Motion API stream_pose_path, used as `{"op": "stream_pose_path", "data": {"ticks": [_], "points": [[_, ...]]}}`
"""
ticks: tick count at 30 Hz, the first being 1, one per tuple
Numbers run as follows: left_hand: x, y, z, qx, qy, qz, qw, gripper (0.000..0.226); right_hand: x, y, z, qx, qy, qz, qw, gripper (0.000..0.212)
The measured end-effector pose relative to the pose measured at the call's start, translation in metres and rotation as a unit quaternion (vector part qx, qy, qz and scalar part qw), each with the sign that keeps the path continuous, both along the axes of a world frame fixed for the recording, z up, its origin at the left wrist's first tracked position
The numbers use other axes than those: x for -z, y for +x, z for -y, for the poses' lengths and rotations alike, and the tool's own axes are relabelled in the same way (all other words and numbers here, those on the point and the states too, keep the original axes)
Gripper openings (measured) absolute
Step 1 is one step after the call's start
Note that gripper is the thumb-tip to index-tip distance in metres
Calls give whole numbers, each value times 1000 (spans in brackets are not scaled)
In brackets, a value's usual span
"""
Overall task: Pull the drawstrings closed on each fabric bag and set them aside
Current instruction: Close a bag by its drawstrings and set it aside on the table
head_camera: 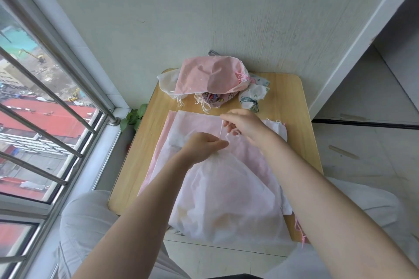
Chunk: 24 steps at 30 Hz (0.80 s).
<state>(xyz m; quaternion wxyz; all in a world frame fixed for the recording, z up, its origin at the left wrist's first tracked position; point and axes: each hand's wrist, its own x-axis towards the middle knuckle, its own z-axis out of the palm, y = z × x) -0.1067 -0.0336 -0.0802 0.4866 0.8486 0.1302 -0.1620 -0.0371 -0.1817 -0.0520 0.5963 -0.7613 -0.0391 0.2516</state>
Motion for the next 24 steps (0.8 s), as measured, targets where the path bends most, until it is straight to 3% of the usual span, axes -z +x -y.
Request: {"op": "stream_pose_path", "data": {"ticks": [2,5,7,11,15,19,24], "points": [[2,0,1,7,3,11,1000,31,-10,3,-9,-14,20,49,999,8],[-1,2,-1,-23,-48,-6,999,27,-22,1,-12,36,55,132,989,40],[-2,3,-6,-24,-89,-33,995,30,-20,2,-6,54,5,170,984,41],[-6,9,-12,-37,-171,-90,980,33,7,-14,1,-66,-92,102,988,19],[-12,13,-9,-53,-218,-119,967,22,25,-30,0,-46,-90,114,988,13],[-8,11,-13,-34,-217,-118,968,24,26,-31,2,-19,-109,135,985,6],[-3,9,-20,-28,-171,-60,983,26,26,-20,22,-97,-156,114,976,19]]}}
